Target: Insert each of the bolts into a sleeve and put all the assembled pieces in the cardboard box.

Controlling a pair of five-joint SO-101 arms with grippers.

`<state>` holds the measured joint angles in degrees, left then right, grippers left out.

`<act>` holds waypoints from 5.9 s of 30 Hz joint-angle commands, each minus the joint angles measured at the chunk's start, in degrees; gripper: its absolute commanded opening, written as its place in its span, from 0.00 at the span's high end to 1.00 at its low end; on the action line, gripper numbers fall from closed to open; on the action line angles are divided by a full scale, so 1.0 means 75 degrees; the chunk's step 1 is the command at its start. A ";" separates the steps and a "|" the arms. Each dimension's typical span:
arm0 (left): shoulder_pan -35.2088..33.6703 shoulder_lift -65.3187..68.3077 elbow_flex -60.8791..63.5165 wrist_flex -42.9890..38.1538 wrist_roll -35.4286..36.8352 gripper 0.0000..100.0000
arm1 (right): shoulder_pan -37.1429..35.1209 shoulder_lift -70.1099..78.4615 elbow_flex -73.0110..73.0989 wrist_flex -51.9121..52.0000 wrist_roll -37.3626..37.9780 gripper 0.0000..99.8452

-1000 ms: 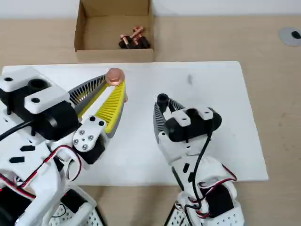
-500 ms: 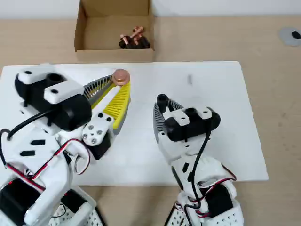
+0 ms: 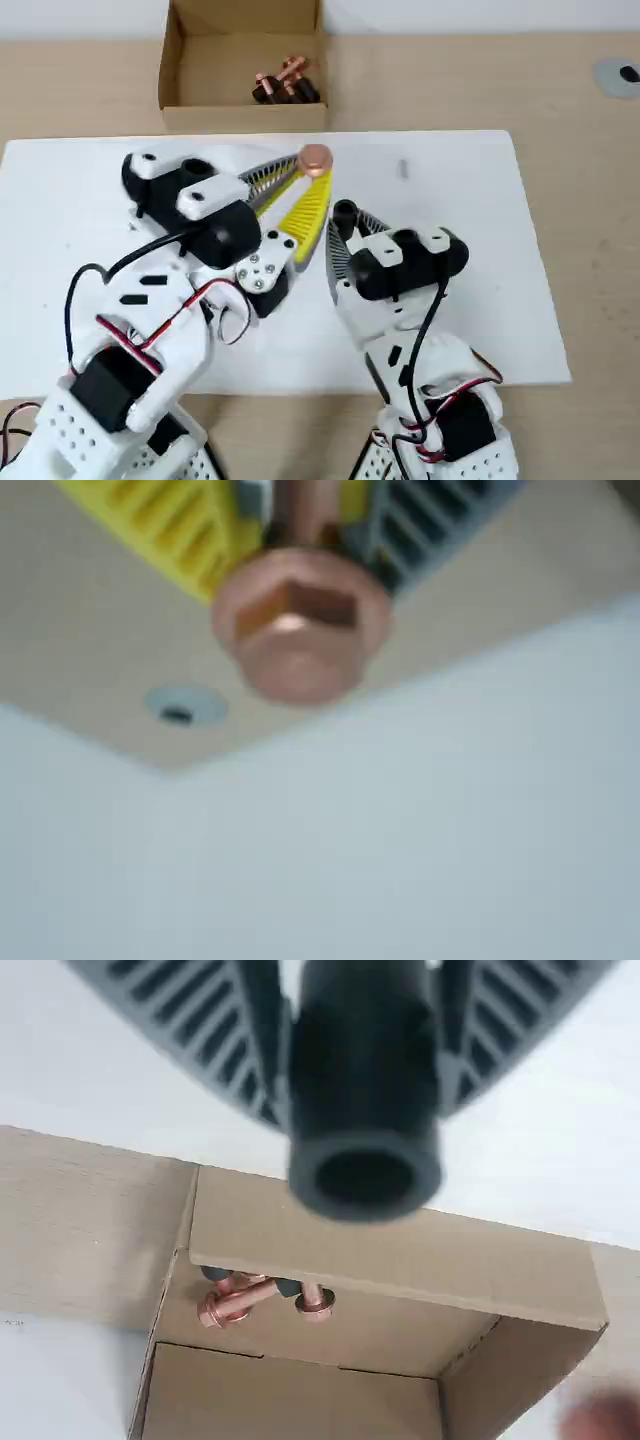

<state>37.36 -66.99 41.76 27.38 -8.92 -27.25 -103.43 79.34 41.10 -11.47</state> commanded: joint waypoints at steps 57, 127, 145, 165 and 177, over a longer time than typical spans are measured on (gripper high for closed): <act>0.0176 -0.0029 0.1067 -0.1512 0.0105 0.99 | -0.0135 -0.0615 -0.0076 -0.0070 -0.0023 0.99; 0.0457 0.0006 0.1782 -0.2344 -0.0387 0.99 | -0.0135 -0.0885 -0.0193 -0.0023 -0.0047 0.99; 0.0434 0.0006 0.2192 -0.2391 -0.0434 0.99 | -0.0135 -0.0885 -0.0193 -0.0012 -0.0059 0.99; 0.0434 -0.0006 0.2180 -0.1618 -0.0527 0.91 | -0.0135 -0.0885 -0.0229 -0.0012 -0.0023 0.99; 0.0434 -0.0006 0.2157 -0.1571 -0.0527 0.91 | -0.0135 -0.0885 -0.0205 -0.0012 -0.0023 0.99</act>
<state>40.35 -66.81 58.55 15.43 -12.53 -27.34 -103.43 79.43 41.19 -11.47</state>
